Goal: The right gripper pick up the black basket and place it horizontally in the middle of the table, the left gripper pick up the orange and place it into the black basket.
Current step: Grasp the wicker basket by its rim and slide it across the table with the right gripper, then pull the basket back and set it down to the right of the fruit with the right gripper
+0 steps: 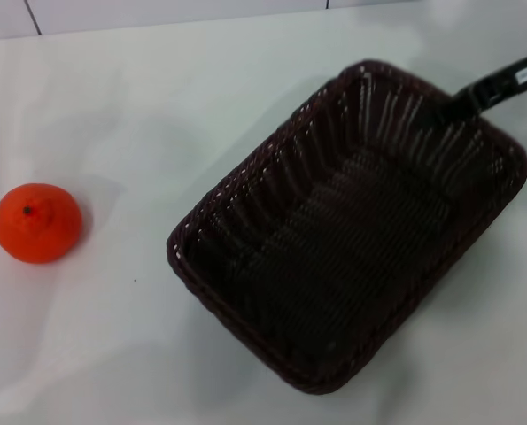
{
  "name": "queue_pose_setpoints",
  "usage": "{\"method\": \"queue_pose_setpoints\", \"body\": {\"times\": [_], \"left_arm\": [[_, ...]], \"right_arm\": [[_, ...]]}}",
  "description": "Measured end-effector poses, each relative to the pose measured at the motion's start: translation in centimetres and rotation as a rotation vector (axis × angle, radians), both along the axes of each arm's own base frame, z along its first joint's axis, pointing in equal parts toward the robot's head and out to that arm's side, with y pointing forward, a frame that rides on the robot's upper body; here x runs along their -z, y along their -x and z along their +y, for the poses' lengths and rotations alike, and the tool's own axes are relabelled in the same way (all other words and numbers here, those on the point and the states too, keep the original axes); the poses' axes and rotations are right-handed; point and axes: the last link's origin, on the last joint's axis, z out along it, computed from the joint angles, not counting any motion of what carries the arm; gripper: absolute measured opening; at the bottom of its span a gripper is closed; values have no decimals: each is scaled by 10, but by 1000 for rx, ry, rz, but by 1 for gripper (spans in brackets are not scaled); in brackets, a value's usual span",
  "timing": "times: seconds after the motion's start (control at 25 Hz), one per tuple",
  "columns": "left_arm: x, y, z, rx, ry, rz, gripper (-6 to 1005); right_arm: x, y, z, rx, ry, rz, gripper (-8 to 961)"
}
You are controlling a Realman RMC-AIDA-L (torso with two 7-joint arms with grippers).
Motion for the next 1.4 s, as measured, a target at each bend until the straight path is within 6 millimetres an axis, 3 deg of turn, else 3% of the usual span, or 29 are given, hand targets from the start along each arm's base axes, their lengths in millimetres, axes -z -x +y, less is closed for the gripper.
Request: {"method": "queue_pose_setpoints", "body": {"times": [0.12, 0.32, 0.68, 1.16, 1.4], "left_arm": [[0, 1, 0, -4, 2, -1, 746], [0, 1, 1, -6, 4, -1, 744], [2, -1, 8, -7, 21, 0, 742], [2, 3, 12, -32, 36, 7, 739], [1, 2, 13, -29, 35, 12, 737]], "right_arm": [[-20, -16, -6, 100, -69, 142, 206], [-24, -32, -13, 214, -109, 223, 206], [6, -39, -22, 374, -143, 393, 205], [13, -47, -27, 531, -199, 560, 206], [27, -58, -31, 646, -279, 634, 205]]}}
